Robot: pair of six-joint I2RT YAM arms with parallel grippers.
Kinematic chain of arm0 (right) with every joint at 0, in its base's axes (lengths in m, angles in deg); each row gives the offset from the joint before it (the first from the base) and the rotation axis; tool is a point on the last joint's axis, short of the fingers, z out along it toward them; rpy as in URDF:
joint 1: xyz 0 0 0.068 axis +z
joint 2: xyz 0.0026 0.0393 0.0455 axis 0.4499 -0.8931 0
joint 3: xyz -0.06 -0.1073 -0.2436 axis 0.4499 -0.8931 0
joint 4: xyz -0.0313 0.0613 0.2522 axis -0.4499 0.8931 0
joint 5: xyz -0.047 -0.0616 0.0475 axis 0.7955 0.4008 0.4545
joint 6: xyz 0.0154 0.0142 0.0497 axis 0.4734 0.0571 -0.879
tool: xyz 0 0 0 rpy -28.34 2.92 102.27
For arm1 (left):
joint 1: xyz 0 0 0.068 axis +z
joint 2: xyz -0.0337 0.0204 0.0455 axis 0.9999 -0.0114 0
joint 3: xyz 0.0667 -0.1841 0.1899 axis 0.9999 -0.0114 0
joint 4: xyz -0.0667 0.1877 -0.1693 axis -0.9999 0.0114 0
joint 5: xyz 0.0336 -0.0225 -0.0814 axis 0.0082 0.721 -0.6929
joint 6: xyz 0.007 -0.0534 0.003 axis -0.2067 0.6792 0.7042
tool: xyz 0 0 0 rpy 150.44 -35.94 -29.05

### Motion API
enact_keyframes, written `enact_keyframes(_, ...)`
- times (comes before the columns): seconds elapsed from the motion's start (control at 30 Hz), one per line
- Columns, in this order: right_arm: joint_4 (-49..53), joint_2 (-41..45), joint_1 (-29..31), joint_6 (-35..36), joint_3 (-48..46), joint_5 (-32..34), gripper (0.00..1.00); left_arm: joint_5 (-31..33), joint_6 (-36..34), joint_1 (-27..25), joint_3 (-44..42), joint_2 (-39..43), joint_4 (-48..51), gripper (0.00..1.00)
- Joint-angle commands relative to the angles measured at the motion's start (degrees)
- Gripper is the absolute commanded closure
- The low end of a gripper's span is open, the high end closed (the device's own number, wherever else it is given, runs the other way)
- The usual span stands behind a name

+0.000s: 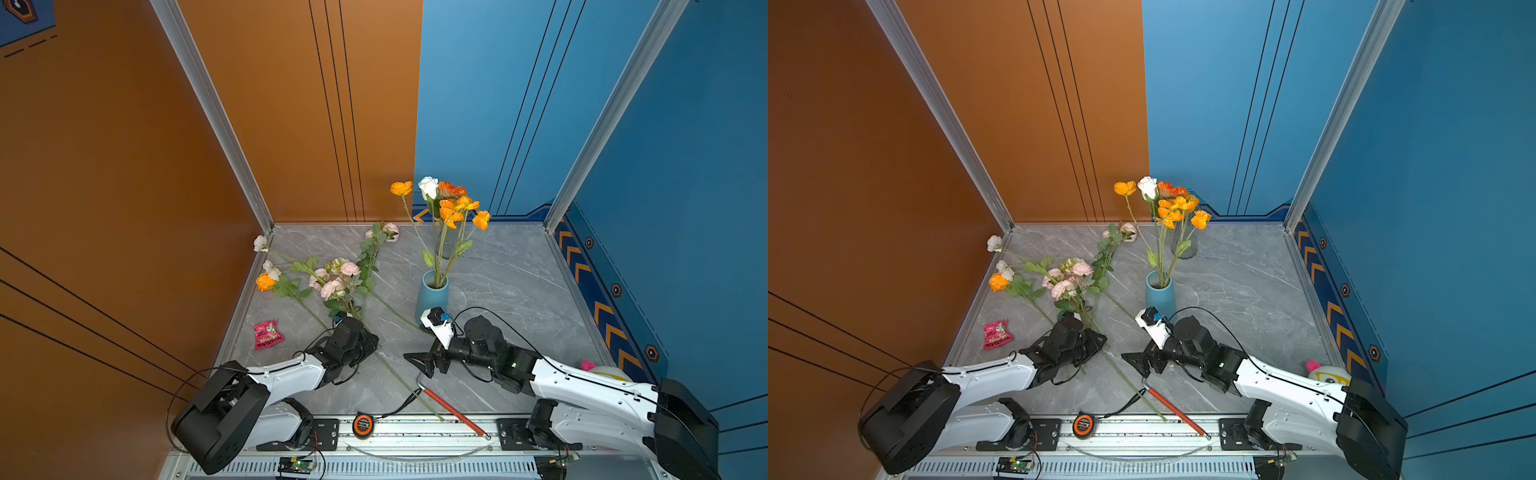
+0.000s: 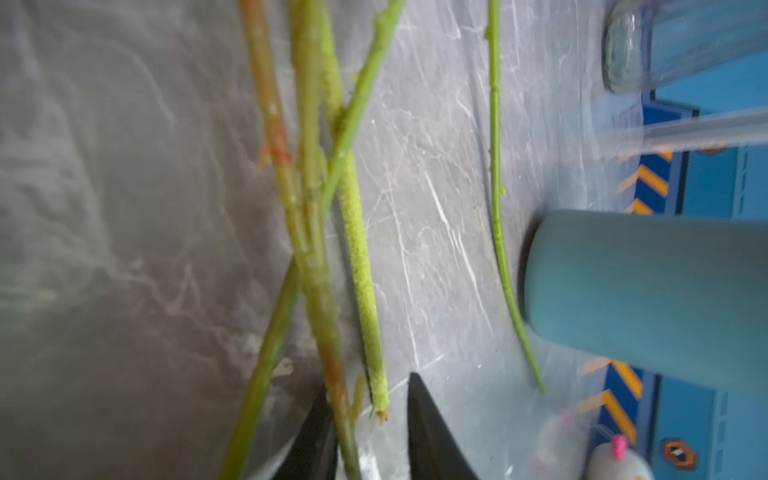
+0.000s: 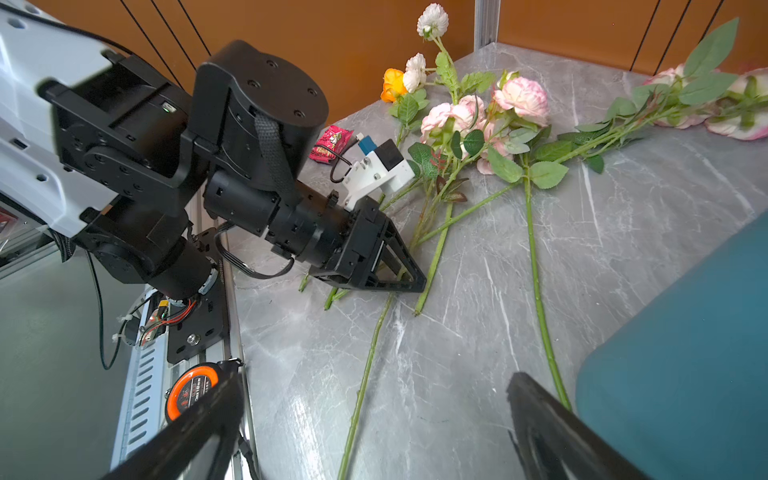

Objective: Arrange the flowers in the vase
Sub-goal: 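Lift the pink flowers up toward the light-blue vase with the left gripper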

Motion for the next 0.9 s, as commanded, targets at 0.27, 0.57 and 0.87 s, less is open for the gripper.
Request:
enact_keyframes(0.27,4.1,5.4,-6.6,-7.1,-0.2,12.5,0.00,15.3,-14.9,-3.0,9.1,25.3,21.6,1.00)
enact_keyframes(0.57,7.6,10.1,-12.0,-6.3,-0.7,14.5,0.00,21.9,-42.9,-8.6,27.7,29.1,24.7,1.00)
enact_keyframes(0.87,7.1,11.1,-12.2,-1.9,-0.7,15.4,0.00,18.5,-64.7,-13.7,46.6,17.2,8.7,1.00)
